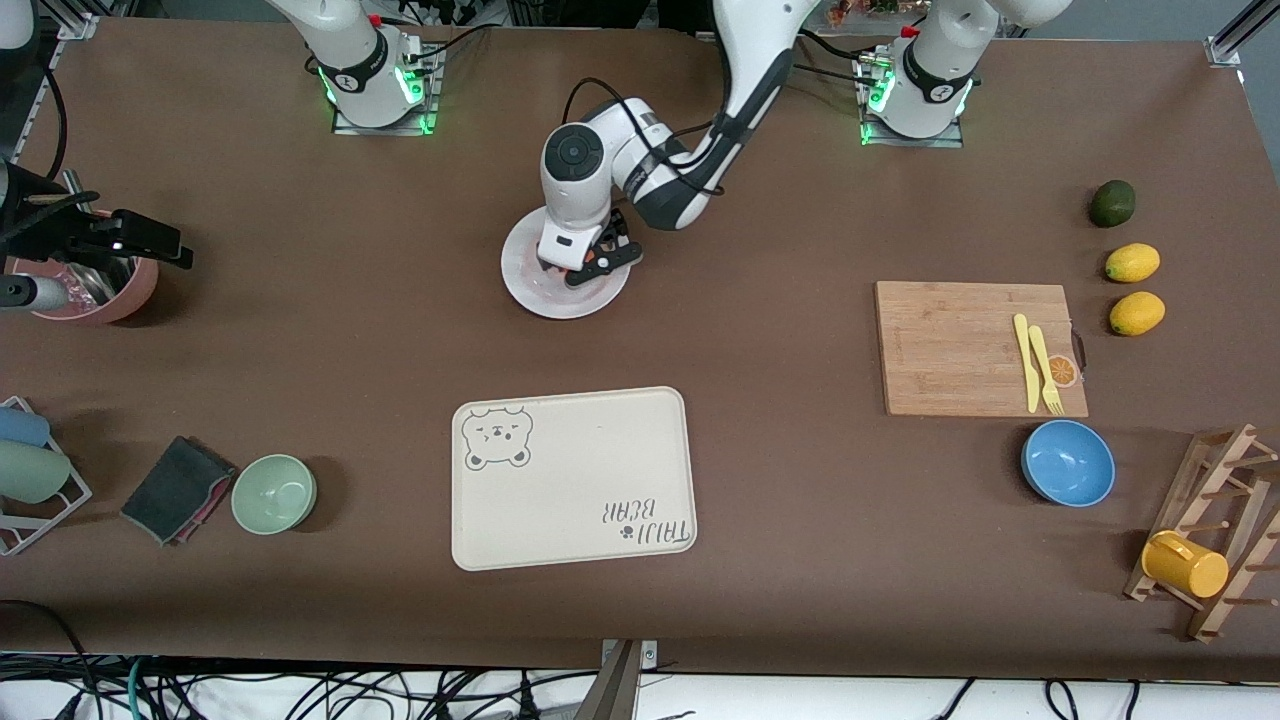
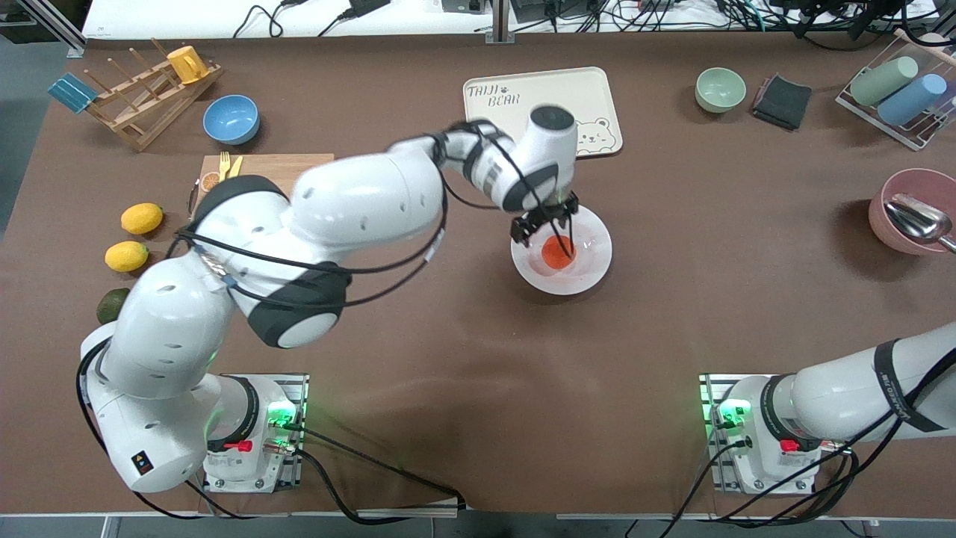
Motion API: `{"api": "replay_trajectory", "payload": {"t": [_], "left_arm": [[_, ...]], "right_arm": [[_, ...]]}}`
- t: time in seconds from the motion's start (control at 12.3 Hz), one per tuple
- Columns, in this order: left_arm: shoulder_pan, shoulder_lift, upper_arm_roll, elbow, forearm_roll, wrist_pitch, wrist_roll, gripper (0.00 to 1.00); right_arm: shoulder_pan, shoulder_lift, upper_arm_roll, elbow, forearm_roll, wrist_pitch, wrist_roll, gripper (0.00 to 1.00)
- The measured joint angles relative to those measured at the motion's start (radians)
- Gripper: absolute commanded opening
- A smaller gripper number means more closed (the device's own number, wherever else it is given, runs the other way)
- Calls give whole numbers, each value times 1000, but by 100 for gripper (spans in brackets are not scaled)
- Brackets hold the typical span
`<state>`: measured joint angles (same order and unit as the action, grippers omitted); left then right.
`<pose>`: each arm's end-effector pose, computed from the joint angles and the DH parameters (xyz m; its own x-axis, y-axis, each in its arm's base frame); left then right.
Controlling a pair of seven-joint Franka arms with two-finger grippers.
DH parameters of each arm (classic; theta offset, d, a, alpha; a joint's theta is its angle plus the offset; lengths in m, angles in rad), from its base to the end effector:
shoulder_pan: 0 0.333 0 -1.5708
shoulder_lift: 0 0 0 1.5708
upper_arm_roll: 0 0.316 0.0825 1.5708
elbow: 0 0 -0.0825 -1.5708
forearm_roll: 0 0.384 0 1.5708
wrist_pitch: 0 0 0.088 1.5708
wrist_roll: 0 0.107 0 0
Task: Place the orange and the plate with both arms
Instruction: 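Carry the orange to the white plate and release it, then withdraw the left gripper while the right gripper reaches toward the plate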
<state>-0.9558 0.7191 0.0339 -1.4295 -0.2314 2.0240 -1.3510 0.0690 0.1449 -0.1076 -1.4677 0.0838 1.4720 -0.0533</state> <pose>0.4161 -0.5777 0.2599 0.8383 0.5091 -0.1949 0.5013 -0.8604 -0.0912 0.5864 -0.0085 0.5826 0.9906 0.0221 -0.1353 0.0120 -0.9971 -0.0755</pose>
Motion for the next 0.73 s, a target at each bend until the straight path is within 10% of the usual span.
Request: {"api": "replay_trajectory", "payload": {"t": [0.24,0.73], "left_arm": [[171,-153,7,4,1,-289,51,100],[631,-225,13,-15,1,-440,698,100]], "right_arm": [[0,0,2,-7,28,-1,0,100],[2,3,21,-115,259,22,0,100]]}}
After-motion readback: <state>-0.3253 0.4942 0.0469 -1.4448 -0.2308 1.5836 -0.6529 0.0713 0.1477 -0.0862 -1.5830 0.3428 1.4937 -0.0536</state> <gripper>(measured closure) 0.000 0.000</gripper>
